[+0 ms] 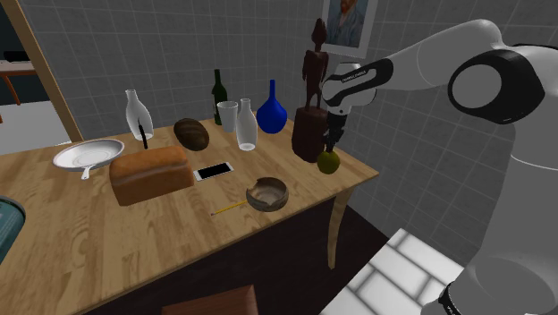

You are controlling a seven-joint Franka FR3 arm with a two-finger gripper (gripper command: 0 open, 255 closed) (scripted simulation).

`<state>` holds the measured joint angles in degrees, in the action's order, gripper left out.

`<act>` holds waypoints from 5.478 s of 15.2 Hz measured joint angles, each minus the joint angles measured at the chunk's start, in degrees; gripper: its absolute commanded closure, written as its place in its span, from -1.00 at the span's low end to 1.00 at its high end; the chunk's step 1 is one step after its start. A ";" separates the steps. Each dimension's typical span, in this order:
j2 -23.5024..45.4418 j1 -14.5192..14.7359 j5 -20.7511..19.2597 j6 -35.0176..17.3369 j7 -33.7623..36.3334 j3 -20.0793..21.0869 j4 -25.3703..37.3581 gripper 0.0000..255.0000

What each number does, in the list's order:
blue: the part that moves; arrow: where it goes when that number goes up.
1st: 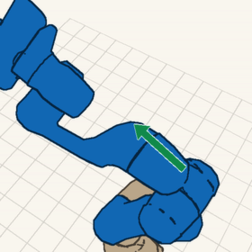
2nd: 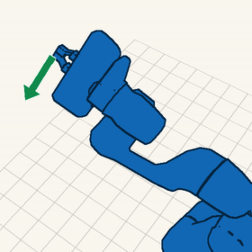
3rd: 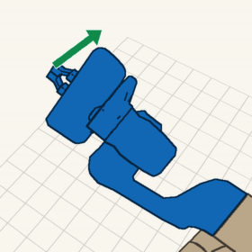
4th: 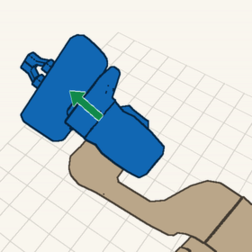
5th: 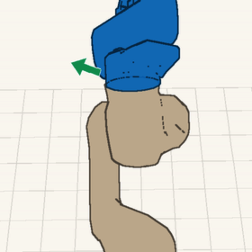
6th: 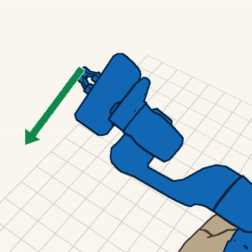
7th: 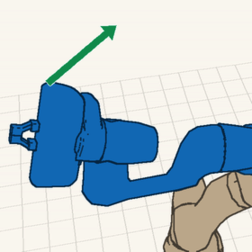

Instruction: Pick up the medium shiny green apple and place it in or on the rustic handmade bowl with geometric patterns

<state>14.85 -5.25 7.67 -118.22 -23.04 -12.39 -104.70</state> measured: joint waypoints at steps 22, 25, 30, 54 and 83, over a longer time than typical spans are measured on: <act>-3.23 0.07 -1.30 12.79 1.54 -0.33 9.67 1.00; -3.43 0.01 -1.39 14.89 1.66 -0.38 11.57 1.00; -3.43 -0.09 -1.48 18.72 1.93 -0.44 15.42 1.00; -7.49 12.50 -3.51 27.96 24.22 8.46 22.23 1.00; -6.41 18.50 -4.09 14.28 33.65 12.68 10.25 1.00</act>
<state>8.44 13.25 3.58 -103.94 10.61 0.28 -94.45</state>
